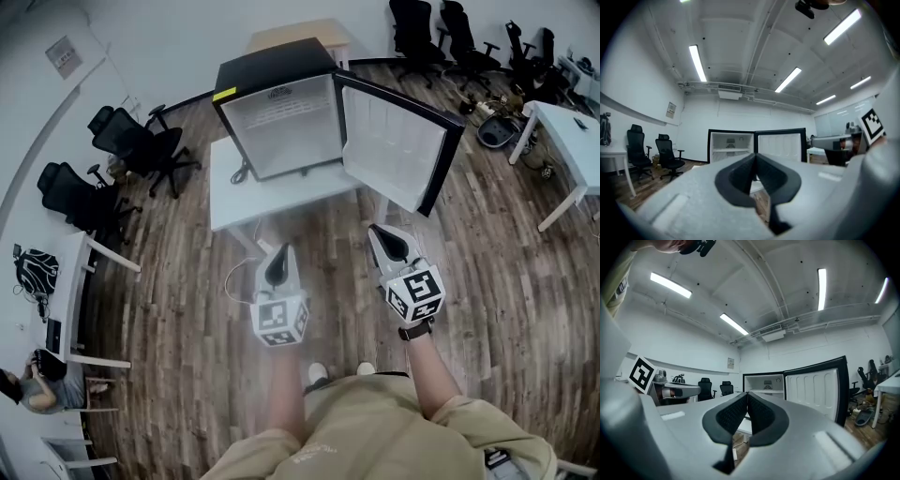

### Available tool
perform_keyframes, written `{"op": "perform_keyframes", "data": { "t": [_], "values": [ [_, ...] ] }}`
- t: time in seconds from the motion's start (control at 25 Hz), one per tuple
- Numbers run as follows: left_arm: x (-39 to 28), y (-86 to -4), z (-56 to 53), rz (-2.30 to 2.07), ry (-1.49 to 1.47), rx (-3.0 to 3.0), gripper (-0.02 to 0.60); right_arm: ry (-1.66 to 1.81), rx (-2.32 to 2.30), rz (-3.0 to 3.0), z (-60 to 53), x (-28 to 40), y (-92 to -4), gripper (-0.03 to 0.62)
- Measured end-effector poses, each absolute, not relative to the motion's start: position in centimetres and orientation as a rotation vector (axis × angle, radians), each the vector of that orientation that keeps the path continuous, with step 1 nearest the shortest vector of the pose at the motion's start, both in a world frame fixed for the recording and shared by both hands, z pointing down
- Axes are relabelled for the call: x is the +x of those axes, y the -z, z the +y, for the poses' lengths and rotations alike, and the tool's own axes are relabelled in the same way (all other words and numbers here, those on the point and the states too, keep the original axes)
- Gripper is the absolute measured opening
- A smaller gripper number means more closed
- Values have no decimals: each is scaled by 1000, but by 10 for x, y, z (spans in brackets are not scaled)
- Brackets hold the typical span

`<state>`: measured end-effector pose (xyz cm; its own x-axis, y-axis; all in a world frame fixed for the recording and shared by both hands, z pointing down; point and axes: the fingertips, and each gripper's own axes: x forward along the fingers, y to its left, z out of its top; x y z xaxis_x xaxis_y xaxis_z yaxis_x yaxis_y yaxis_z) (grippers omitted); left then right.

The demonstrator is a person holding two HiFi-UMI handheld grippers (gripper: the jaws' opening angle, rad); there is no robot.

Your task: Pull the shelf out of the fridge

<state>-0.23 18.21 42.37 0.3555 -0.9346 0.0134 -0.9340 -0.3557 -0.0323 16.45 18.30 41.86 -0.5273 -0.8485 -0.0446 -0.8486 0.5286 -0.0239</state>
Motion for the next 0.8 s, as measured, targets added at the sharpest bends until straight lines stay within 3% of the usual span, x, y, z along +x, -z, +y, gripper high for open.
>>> {"op": "perform_keyframes", "data": {
  "t": [0.32, 0.8],
  "values": [
    [35, -440, 187, 1700, 117, -2612, -2, 387, -1576, 2666, 168, 204, -467, -5],
    [18, -459, 87, 1666, 90, -2671, -2, 283, -1535, 2665, 88, 175, -468, 18]
  ]
}}
